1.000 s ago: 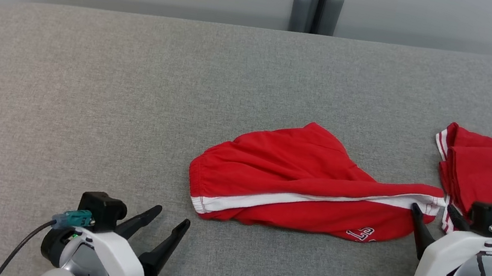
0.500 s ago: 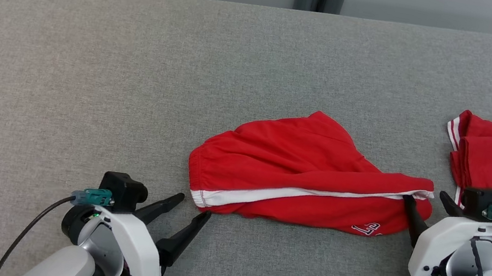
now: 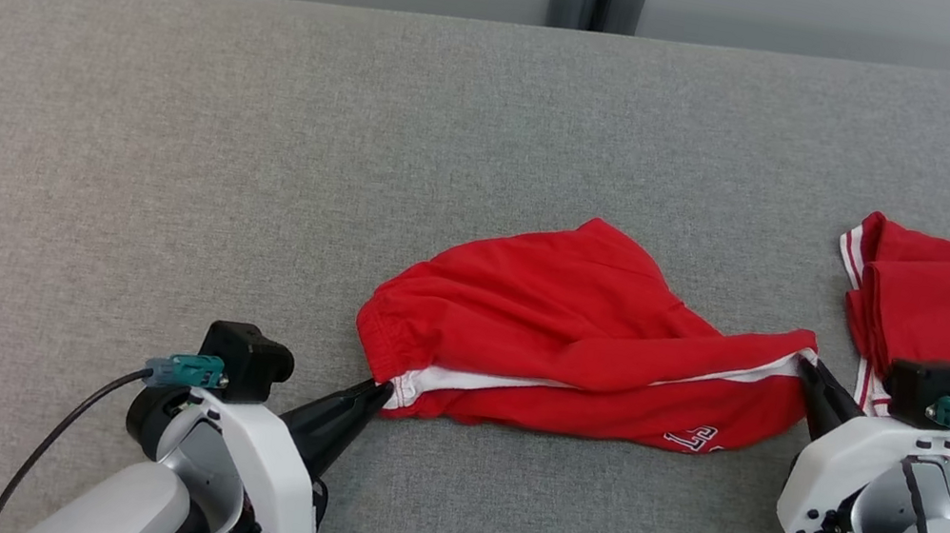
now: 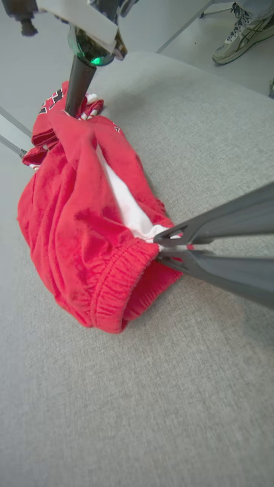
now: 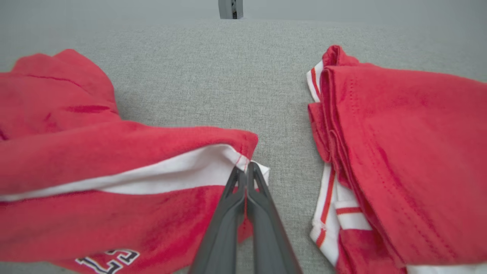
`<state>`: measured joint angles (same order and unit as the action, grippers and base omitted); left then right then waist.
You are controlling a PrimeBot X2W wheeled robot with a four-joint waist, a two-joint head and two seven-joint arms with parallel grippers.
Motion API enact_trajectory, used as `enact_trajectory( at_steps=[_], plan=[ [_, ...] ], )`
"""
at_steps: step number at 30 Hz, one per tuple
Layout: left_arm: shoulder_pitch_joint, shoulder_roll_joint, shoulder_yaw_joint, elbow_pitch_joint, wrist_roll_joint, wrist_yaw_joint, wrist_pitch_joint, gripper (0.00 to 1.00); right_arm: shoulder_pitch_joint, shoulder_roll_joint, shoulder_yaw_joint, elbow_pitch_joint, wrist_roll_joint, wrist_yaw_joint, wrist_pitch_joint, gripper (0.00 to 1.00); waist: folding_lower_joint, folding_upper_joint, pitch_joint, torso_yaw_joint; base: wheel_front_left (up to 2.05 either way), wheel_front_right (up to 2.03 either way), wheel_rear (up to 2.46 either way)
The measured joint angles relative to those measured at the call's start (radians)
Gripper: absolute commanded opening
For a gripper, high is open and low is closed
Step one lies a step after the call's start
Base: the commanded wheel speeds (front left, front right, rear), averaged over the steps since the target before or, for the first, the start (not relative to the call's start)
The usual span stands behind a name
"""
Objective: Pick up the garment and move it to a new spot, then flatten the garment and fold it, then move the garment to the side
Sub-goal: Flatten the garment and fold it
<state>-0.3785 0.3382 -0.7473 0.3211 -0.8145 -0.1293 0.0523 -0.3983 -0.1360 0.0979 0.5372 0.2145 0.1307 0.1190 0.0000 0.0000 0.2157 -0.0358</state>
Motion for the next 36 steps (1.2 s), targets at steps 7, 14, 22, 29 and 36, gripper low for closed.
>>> enact_trajectory(
  at_steps=[7,14,22,29,36],
  plan=[
    [0.068,0.032,0.013,-0.081,-0.038,0.03,0.009,0.0,0.08,-0.008,-0.002,-0.027,0.067,0.0,-0.001,0.0,0.0,0.0,-0.085,0.006,0.0,0.0,0.0],
    [0.135,0.097,0.056,-0.232,-0.072,0.092,0.028,0.0,0.194,-0.027,0.002,-0.164,0.141,0.0,0.028,0.0,0.0,0.0,-0.173,0.012,0.0,0.0,0.0],
    [0.088,0.195,0.122,-0.319,-0.12,0.095,0.109,0.0,0.181,-0.03,0.006,-0.332,0.15,0.0,0.067,0.0,0.0,0.0,-0.177,0.002,0.0,0.0,0.0],
    [-0.148,0.25,0.177,-0.165,-0.233,0.031,0.282,0.0,-0.05,-0.002,0.063,-0.293,0.223,0.0,0.1,0.0,0.0,0.0,-0.105,-0.012,0.0,0.0,0.0],
    [-0.473,0.283,0.165,0.003,-0.278,0.002,0.463,0.0,-0.394,0.005,0.108,-0.124,0.288,0.0,0.075,0.0,0.0,0.0,0.018,-0.024,0.0,0.0,0.0]
  ],
)
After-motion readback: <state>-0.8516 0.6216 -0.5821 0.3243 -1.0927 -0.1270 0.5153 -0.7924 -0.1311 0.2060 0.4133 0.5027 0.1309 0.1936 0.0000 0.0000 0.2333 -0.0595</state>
